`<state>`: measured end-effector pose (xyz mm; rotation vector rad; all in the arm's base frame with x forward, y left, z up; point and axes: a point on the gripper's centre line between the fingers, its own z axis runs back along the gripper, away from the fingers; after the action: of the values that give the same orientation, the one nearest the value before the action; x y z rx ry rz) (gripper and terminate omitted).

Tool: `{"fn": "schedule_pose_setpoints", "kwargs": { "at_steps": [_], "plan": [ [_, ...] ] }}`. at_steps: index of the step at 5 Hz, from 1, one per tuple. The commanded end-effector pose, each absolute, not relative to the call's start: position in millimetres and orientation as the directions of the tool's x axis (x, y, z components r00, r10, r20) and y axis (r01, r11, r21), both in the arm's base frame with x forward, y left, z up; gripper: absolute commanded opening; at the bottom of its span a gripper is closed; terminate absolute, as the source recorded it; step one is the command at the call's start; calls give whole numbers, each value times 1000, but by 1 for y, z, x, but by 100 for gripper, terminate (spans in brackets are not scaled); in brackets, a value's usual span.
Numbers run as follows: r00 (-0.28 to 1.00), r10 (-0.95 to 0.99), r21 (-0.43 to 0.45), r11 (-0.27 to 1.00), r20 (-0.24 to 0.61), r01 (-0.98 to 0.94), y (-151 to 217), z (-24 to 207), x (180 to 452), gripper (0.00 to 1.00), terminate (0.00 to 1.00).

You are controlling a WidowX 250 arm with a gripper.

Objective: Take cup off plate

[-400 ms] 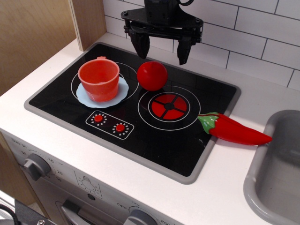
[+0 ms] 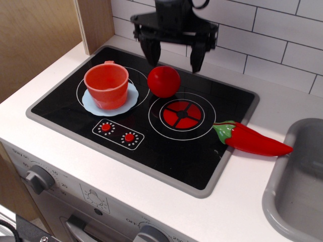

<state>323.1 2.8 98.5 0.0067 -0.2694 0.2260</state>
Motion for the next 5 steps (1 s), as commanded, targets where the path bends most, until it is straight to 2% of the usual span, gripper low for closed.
{"fn": "schedule_pose_setpoints", "kwargs": {
  "at_steps": [1, 2, 3, 4, 5],
  "plan": [
    [906, 238, -41, 970, 351, -239, 42, 132, 328, 100, 0],
    [894, 238, -39, 970, 380, -242, 64, 138, 324, 100, 0],
    [888, 273, -5, 957, 371, -292, 84, 138, 324, 100, 0],
    [891, 307, 11, 944, 334, -330, 103, 134, 326, 100, 0],
    [883, 392, -26, 916, 259, -400, 113, 122, 326, 100, 0]
  ]
}}
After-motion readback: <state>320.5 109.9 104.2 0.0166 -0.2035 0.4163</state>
